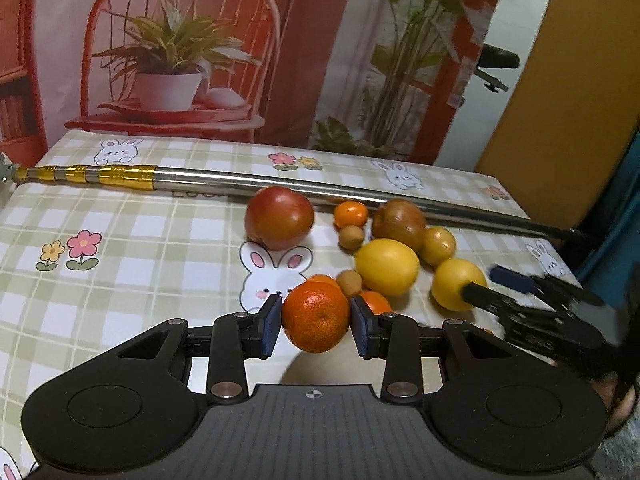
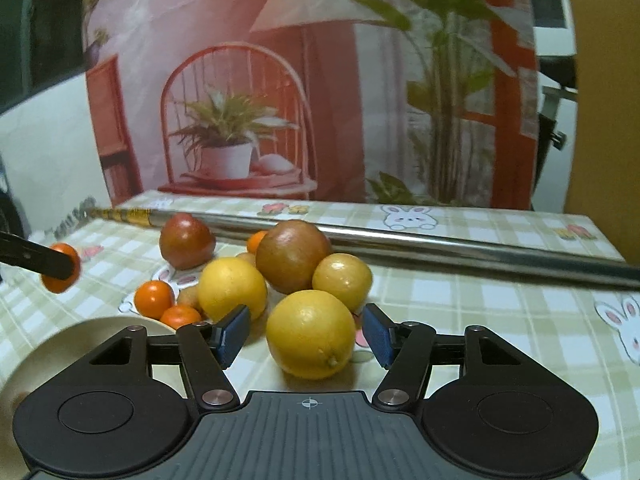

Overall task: Organize fruits
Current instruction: 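Carry the tangerine toward the plate with the left tool while the right tool grasps the large yellow grapefruit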

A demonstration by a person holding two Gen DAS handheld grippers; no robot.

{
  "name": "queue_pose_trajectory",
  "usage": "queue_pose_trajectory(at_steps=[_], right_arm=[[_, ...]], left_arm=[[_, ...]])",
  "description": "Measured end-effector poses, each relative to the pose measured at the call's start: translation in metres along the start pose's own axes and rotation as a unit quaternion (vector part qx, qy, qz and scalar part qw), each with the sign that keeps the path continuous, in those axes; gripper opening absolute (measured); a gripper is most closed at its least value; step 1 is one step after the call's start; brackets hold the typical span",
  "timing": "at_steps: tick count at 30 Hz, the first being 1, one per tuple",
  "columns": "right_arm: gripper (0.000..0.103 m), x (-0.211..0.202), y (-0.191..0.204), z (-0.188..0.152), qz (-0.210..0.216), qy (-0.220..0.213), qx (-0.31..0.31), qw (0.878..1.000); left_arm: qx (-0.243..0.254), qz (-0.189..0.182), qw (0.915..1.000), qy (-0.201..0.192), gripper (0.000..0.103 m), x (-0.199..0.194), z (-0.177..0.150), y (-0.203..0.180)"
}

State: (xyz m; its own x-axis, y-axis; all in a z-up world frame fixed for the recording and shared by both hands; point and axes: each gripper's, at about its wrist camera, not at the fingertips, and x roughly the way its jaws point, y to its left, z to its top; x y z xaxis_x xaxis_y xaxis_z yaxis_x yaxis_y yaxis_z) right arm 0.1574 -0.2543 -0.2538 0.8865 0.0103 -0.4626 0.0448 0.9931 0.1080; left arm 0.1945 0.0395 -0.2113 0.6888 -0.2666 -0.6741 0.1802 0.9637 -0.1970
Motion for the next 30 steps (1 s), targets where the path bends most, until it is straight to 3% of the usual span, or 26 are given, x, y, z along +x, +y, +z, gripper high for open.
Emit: queue_pose_trajectory(at_steps=[12, 14, 30], right_arm=[[0.056, 0.028, -0.001, 0.002, 0.000, 0.040, 0.009, 0.999], [0.051, 0.026, -0.005, 0.000, 0.001, 0.039, 0.019, 0.999], [0.051, 0.014, -0.008, -0.012, 0.005, 0.019, 0.028, 0.999]], left_arm=[[0.011, -0.010, 0.9999, 0.006, 0.039, 0.000, -0.018, -0.009], [0.011, -0.011, 0.9998, 0.011, 0.039, 0.002, -0.020, -0.010], [0.003, -0.009, 0.9998, 0.020, 0.039, 0.000, -0.036, -0.013]])
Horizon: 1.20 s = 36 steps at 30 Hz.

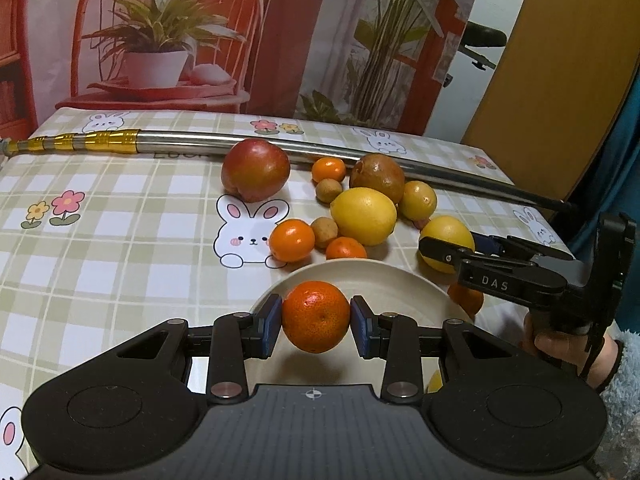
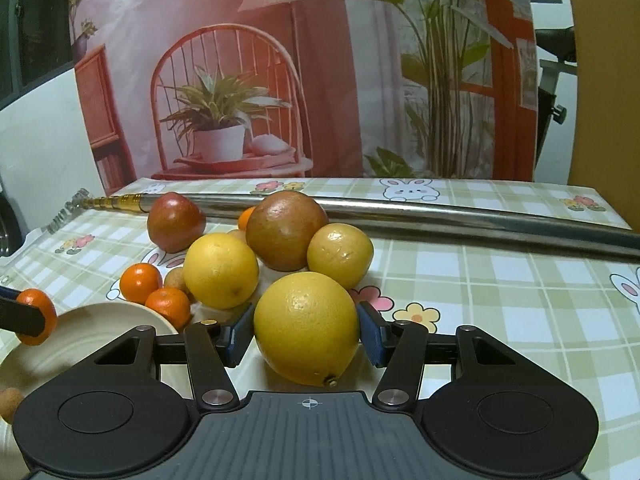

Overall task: Organize fruits
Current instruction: 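Carry the tangerine toward the plate with the left tool while the right tool grasps the large yellow grapefruit, then lower the tangerine into the plate and open the left tool while the right tool releases the grapefruit there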

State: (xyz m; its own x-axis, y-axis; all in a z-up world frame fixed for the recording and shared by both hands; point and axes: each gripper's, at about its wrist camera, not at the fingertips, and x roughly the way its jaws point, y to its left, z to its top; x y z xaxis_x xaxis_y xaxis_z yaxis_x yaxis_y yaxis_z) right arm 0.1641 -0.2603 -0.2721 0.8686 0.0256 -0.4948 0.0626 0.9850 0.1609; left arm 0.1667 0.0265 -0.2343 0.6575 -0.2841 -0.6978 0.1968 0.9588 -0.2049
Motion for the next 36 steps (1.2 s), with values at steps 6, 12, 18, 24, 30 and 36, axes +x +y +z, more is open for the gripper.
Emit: queue_pose_trajectory(at_steps=[6, 12, 18, 24, 30, 36], right_arm=[[0.051, 0.000, -0.001, -0.001, 0.001, 0.000, 0.001, 1.000], [0.051, -0.007, 0.001, 0.003, -0.005, 0.003, 0.007, 1.000], [0.051, -0.038, -0.001, 0.010, 0.013, -0.026, 0.046, 0.999], [0.051, -0.056, 0.017, 0.006, 0.037, -0.015, 0.042, 0.998], [0.051, -0.056, 0.048, -0.005, 0.071, 0.016, 0.017, 0.997], [0.051, -0.049, 0.068, -0.013, 0.077, 0.043, 0.001, 0.996]], left_arm=[[-0.009, 0.002, 1.0000, 0.003, 0.039, -0.002, -0.003, 0.003], [-0.015, 0.003, 0.9999, 0.005, 0.039, -0.004, -0.004, 0.005], [-0.019, -0.002, 0.9998, 0.009, 0.039, -0.002, -0.006, 0.005], [-0.011, 0.004, 0.9997, 0.020, 0.039, 0.002, -0.011, 0.002], [-0.002, 0.014, 0.9994, 0.033, 0.039, 0.004, -0.019, 0.002], [-0.003, 0.020, 0.9989, 0.042, 0.039, 0.004, -0.026, 0.003]])
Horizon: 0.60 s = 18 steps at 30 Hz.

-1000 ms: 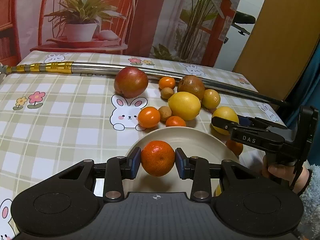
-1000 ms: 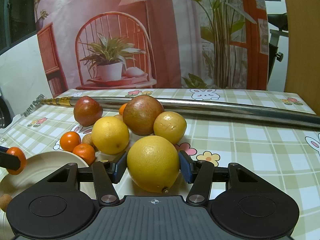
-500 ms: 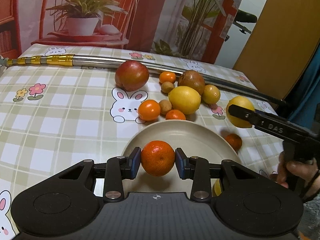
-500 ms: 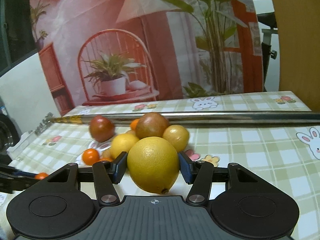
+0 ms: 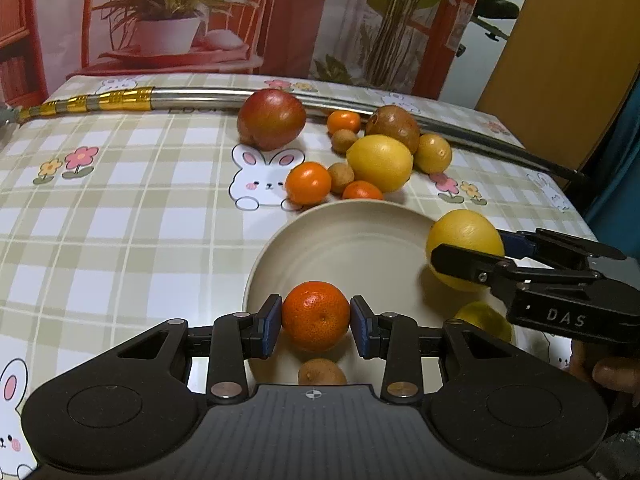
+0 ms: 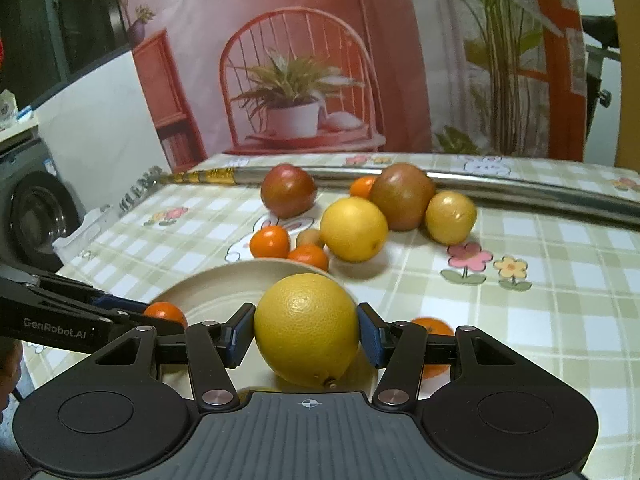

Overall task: Organize fruits
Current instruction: 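Lower the tangerine into the plate and open the left tool while the right tool releases the grapefruit there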

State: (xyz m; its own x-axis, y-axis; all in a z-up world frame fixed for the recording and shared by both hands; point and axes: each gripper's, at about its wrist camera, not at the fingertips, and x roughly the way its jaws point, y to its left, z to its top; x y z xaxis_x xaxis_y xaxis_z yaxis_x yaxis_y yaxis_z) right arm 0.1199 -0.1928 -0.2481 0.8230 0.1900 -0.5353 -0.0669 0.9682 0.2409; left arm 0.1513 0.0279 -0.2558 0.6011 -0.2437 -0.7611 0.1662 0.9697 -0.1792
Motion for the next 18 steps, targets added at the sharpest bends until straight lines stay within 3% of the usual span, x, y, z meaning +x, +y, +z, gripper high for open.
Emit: queue_pose_trajectory(at_steps=[18], right_arm=[[0.051, -0.018, 0.012, -0.024, -0.022, 0.021, 0.004, 1.000]], left_arm=[[0.007, 0.011, 0.9999, 0.000, 0.039, -0.008, -0.017, -0.004]])
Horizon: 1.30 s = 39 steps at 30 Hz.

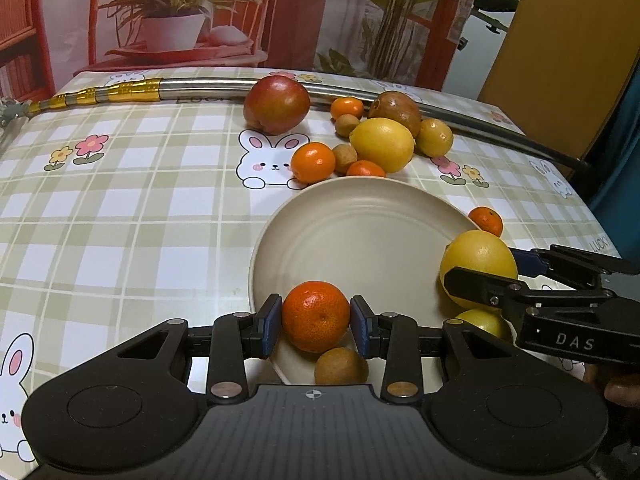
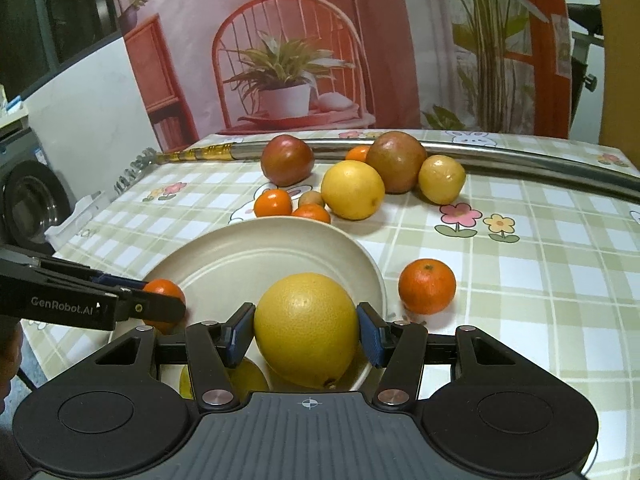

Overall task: Organize fruits
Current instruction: 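Lower the tangerine into the plate and open the left tool while the right tool releases the grapefruit there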

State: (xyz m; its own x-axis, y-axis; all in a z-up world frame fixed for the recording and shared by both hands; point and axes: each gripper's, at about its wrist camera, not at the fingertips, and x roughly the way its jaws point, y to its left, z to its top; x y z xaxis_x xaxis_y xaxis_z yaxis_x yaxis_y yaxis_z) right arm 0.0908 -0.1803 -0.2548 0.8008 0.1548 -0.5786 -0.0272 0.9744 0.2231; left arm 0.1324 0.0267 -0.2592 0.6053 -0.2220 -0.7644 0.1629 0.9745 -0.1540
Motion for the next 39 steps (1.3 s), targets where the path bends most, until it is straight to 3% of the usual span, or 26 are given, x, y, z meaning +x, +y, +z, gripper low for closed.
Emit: queue_pose_trajectory(at_steps=[28, 39], right_arm=[[0.052, -0.010, 0.006, -0.007, -0.009, -0.004, -0.004, 1.000], [0.058, -0.018, 0.010, -0.002, -0.013, -0.021, -0.016, 1.000]], left_arm=[[-0.012, -0.015, 0.9998, -0.005, 0.039, -0.004, -0.009, 0.001], [-0.021, -0.022, 0.9995, -0.006, 0.040, -0.005, -0.010, 0.002]])
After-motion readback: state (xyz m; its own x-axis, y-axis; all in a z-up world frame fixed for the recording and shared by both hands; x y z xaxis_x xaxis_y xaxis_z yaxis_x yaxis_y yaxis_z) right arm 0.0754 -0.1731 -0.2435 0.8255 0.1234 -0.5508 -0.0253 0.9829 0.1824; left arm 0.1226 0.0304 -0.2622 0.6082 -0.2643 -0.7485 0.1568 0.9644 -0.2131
